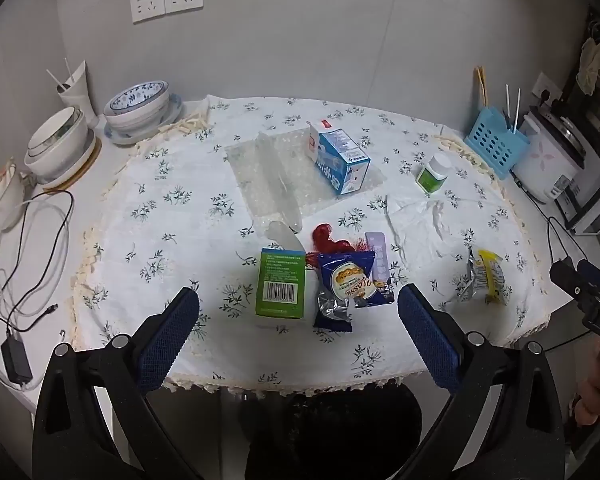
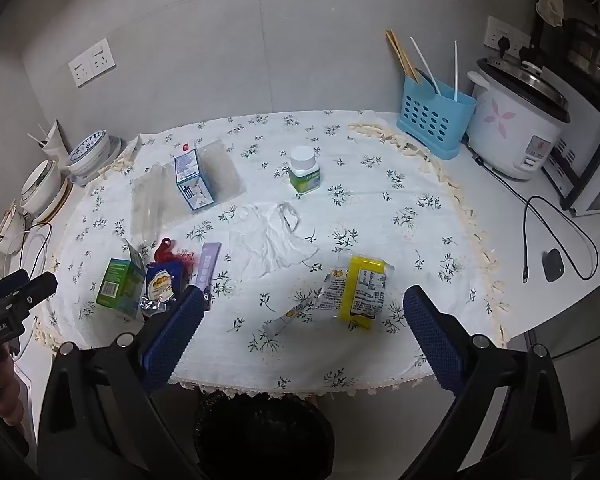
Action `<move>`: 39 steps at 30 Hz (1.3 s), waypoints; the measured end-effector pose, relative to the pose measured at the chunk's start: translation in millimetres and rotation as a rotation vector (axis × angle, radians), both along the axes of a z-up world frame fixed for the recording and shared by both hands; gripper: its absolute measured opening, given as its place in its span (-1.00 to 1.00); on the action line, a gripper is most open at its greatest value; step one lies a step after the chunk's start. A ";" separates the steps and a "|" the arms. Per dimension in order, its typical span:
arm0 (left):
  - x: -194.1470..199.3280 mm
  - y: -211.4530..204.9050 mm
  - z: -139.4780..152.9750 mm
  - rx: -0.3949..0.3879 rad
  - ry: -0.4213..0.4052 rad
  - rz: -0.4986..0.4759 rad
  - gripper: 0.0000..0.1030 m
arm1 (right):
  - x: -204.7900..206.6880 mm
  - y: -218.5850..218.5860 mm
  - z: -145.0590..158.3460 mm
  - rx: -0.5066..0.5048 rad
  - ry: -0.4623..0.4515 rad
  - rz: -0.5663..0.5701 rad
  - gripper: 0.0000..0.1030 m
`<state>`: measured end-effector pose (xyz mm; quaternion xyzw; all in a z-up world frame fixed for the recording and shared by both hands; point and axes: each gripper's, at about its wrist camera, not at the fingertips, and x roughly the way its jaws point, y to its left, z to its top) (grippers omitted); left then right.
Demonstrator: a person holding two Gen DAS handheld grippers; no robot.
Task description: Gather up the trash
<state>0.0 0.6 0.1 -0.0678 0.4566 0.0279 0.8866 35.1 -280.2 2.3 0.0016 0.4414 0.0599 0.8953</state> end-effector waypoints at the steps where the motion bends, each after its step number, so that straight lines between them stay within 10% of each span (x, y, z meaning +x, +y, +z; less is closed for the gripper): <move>1: -0.2 0.1 0.1 -0.001 0.000 -0.002 0.88 | 1.1 -0.2 0.2 0.000 -0.004 0.000 0.86; 39: -2.8 -0.4 -4.2 0.028 0.043 -0.012 0.88 | -1.7 4.5 -2.9 -0.007 0.034 0.012 0.86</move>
